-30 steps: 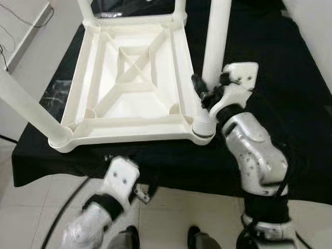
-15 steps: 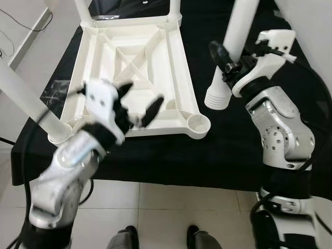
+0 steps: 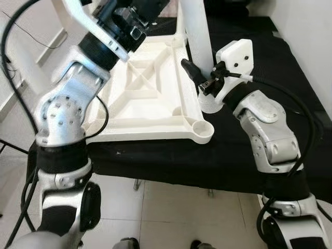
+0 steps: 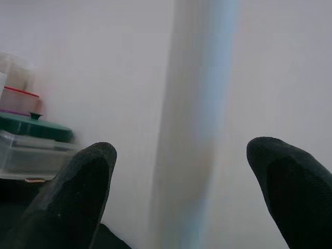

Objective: Building children table

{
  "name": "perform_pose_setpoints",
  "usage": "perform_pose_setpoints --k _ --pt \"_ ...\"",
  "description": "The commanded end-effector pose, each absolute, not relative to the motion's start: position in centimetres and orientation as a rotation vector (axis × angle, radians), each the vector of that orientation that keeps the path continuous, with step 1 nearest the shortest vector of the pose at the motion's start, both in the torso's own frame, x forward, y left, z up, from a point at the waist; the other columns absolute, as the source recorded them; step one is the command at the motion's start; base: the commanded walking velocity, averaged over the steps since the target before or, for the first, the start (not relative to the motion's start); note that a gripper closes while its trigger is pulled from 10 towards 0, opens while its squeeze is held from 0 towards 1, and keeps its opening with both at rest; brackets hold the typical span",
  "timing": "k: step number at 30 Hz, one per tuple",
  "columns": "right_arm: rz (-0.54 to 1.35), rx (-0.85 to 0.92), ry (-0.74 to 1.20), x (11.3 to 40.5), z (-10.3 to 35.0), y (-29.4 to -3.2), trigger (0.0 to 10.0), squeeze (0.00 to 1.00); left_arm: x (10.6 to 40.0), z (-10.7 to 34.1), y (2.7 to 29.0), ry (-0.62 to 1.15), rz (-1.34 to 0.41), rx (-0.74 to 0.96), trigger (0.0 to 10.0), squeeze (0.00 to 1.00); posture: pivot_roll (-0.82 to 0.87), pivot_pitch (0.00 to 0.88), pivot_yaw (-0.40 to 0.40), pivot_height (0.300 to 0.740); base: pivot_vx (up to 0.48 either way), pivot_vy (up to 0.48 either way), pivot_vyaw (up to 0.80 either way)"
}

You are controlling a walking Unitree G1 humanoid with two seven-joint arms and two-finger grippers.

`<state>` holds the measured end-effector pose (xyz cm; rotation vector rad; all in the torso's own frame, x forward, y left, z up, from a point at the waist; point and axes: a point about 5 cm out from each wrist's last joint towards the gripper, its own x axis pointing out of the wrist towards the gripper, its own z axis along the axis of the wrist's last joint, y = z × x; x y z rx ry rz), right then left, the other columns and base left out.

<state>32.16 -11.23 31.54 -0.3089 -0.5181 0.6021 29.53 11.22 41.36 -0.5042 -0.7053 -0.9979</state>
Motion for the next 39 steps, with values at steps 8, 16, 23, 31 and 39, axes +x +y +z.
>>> perform_pose_setpoints --k 8,16,23,31,39 --pt "0.740 -0.338 -0.599 30.3 31.4 -9.2 10.0 0.00 31.1 42.8 10.6 -0.686 -0.967 -0.488 7.4 0.00 0.06 0.109 0.044 0.740 0.000 0.000 0.00" --pt "0.730 -0.357 -0.582 30.4 31.0 -9.1 10.0 0.00 31.2 42.7 10.6 -0.674 -0.980 -0.481 0.0 0.00 0.06 0.111 0.045 0.740 0.000 0.000 0.00" --pt "0.712 -0.353 -0.535 30.9 30.3 -9.0 10.0 0.00 30.7 42.3 10.0 -0.636 -1.088 -0.433 0.0 0.00 0.06 0.111 0.038 0.740 0.000 0.000 0.00" --pt "0.846 -0.245 -0.339 31.1 28.0 -7.9 10.0 1.00 29.4 39.0 8.6 -0.465 -1.388 -0.286 0.0 0.00 0.07 0.112 0.025 0.740 0.000 0.000 0.00" --pt "1.025 -0.167 -0.069 30.5 25.1 -5.2 10.0 0.00 29.2 37.4 6.8 -0.378 -1.567 -0.227 0.0 0.00 0.06 0.107 0.015 0.740 0.000 0.000 0.00"
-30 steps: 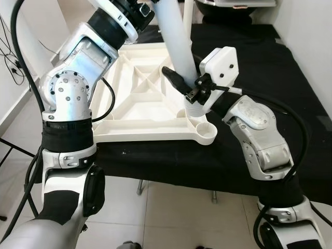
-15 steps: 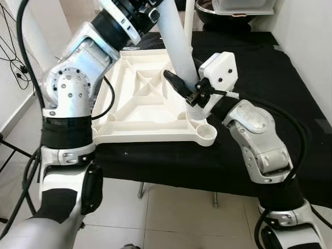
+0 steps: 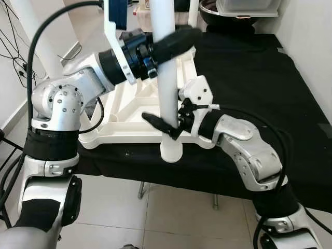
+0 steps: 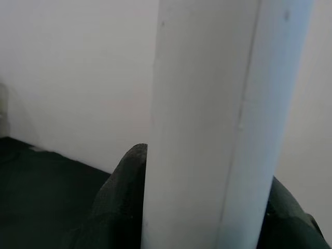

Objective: Building children table

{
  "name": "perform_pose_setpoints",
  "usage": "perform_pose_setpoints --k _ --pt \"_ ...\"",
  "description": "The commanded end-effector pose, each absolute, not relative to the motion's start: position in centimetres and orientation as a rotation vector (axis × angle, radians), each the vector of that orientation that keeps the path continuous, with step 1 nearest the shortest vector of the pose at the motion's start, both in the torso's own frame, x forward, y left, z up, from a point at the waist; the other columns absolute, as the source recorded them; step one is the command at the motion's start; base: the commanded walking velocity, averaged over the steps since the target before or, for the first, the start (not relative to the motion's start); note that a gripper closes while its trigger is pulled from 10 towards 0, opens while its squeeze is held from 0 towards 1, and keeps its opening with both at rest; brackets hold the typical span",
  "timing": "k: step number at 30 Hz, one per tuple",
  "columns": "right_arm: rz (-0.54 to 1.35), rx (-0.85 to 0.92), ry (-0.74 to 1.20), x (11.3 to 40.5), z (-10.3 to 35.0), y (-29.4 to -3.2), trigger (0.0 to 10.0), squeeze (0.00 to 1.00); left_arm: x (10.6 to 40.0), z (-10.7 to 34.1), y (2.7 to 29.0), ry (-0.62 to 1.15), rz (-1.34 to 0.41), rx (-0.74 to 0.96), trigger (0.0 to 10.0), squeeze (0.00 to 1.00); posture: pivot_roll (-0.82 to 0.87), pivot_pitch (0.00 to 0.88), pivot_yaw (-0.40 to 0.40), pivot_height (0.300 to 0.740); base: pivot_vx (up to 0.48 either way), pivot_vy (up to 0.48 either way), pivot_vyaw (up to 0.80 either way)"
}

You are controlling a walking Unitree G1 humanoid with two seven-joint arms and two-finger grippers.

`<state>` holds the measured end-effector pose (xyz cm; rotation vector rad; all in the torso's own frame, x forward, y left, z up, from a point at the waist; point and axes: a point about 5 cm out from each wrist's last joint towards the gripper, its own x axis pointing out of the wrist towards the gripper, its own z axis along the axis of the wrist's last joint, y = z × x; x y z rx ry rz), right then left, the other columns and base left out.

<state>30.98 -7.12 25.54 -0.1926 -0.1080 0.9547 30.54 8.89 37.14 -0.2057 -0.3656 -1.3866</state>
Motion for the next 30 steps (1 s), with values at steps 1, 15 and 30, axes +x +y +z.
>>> perform_pose_setpoints --k 1,15,30 --pt "1.044 -0.139 -0.050 30.3 24.9 -4.6 10.0 0.00 29.2 37.4 6.4 -0.380 -1.586 -0.225 0.0 0.00 0.06 0.107 0.015 0.740 0.000 0.000 0.00" --pt "1.132 0.110 0.066 29.0 23.9 -1.7 0.0 0.00 29.5 37.5 4.9 -0.392 -1.666 -0.189 0.0 0.00 0.05 0.109 0.016 0.740 0.000 0.000 0.00" --pt "1.135 0.089 0.035 28.9 23.8 -1.0 0.0 0.00 30.1 38.5 4.3 -0.467 -1.638 -0.216 0.0 0.00 0.06 0.109 0.016 0.740 0.000 0.000 0.00"
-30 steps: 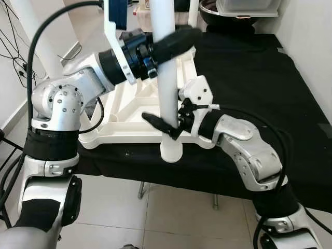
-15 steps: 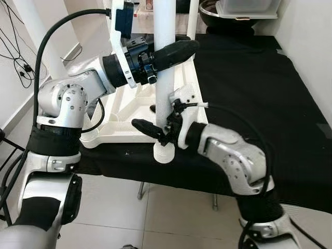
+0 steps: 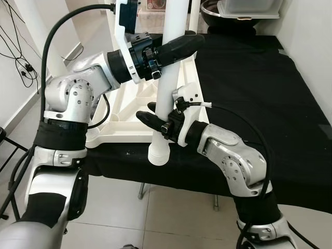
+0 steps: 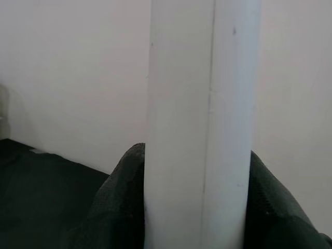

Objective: Building children table

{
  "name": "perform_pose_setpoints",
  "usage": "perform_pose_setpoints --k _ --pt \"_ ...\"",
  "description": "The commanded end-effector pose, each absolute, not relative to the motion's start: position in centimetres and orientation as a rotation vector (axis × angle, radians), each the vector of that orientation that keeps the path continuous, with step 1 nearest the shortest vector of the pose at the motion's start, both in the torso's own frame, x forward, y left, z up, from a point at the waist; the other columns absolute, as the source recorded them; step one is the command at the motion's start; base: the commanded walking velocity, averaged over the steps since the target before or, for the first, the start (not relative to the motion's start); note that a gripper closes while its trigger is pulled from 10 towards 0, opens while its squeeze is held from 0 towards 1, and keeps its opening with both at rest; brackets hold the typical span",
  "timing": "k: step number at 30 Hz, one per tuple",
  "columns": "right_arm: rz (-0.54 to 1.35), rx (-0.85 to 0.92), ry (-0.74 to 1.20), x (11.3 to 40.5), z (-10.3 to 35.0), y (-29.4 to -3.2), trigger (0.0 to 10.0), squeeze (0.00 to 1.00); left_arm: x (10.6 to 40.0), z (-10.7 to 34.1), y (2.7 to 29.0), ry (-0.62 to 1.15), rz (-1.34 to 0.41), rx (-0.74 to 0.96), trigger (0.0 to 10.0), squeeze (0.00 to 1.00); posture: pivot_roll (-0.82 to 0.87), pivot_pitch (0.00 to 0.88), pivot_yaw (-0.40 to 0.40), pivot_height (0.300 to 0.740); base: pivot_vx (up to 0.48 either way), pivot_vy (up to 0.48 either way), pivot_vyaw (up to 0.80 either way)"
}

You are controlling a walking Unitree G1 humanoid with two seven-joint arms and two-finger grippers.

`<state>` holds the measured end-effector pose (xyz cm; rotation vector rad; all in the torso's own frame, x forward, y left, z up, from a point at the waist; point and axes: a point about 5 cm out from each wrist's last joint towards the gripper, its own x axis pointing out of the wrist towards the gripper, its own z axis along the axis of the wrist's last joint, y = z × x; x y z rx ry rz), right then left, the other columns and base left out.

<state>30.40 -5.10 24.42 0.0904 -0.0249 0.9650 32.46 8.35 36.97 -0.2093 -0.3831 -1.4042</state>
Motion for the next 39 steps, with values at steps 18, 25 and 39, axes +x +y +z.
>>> perform_pose_setpoints --k 18,25,39 --pt "0.555 0.118 -0.238 35.9 30.2 -11.0 0.0 0.00 27.8 42.7 13.5 -0.771 -1.278 -0.462 10.0 1.00 0.08 0.143 -0.011 0.740 0.000 0.000 0.00" --pt "0.266 0.092 -0.357 37.6 32.4 -15.8 0.0 0.00 26.3 35.7 12.8 -0.535 -1.204 -0.411 10.0 1.00 0.09 0.180 -0.017 0.740 0.000 0.000 0.00" --pt "0.666 0.045 -0.405 35.5 32.5 -15.6 10.0 0.00 20.2 18.3 9.7 0.133 -0.899 -0.270 10.0 0.00 0.07 0.291 -0.001 0.740 0.000 0.000 0.00"
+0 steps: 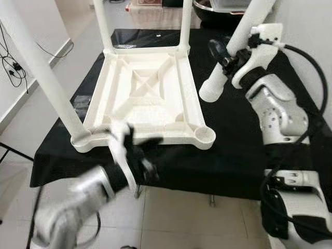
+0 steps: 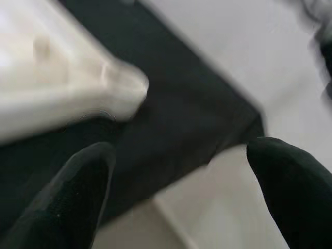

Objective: Building children table

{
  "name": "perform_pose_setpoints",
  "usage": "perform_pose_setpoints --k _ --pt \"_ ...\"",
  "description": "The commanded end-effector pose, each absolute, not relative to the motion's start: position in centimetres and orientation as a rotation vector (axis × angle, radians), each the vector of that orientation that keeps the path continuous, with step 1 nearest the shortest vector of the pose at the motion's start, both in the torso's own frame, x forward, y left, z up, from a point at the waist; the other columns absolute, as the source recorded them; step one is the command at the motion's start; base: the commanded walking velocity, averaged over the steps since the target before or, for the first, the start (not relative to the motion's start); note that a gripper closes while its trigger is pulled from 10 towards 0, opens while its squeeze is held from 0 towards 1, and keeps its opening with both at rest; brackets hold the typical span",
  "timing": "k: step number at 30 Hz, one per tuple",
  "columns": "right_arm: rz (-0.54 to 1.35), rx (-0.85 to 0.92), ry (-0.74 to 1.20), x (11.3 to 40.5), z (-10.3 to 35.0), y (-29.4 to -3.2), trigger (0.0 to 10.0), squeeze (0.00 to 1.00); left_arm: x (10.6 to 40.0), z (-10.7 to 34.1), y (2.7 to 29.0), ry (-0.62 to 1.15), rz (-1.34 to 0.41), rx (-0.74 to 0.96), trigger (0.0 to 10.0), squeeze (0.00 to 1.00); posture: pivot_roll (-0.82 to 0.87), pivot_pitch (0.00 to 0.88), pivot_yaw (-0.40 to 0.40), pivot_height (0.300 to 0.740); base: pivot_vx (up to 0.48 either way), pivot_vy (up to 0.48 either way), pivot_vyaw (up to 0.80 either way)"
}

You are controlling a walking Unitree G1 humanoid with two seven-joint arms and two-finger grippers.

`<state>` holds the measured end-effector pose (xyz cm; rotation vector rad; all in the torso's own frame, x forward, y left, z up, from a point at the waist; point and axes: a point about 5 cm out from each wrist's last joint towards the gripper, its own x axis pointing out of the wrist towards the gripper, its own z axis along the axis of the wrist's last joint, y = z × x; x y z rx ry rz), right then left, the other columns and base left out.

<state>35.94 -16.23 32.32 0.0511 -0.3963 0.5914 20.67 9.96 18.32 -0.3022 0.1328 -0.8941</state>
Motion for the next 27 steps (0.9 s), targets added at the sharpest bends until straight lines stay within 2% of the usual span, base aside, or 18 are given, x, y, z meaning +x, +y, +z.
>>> perform_pose_setpoints --k 1,3,5,12,16,27 --pt "0.732 0.008 -0.395 35.0 32.2 -15.3 10.0 0.00 19.3 17.6 9.6 0.163 -0.885 -0.276 10.0 0.00 0.07 0.291 -0.001 0.740 0.000 0.000 0.00" --pt "0.798 0.007 -0.364 34.7 31.9 -15.0 10.0 0.00 18.4 16.9 9.3 0.184 -0.871 -0.249 10.0 0.00 0.07 0.307 -0.002 0.740 0.000 0.000 0.00" --pt "0.978 -0.015 -0.333 33.9 31.3 -14.4 10.0 0.00 16.2 15.4 8.0 0.196 -0.931 -0.063 10.0 0.00 0.07 0.324 -0.005 0.740 0.000 0.000 0.00" --pt "1.134 -0.063 -0.275 33.6 30.3 -14.5 10.0 0.00 16.0 15.7 8.2 0.095 -0.847 0.053 10.0 0.00 0.07 0.358 -0.004 0.740 0.000 0.000 0.00" --pt "1.208 -0.060 -0.290 33.1 30.6 -15.0 10.0 0.00 14.9 16.0 8.3 0.068 -0.824 0.050 10.0 0.00 0.09 0.391 0.004 0.740 0.000 0.000 0.00" --pt "1.229 -0.073 -0.323 33.0 31.6 -17.1 10.0 0.00 13.2 16.2 8.4 0.038 -0.810 0.044 10.0 0.00 0.11 0.429 0.028 0.740 0.000 0.000 0.00"
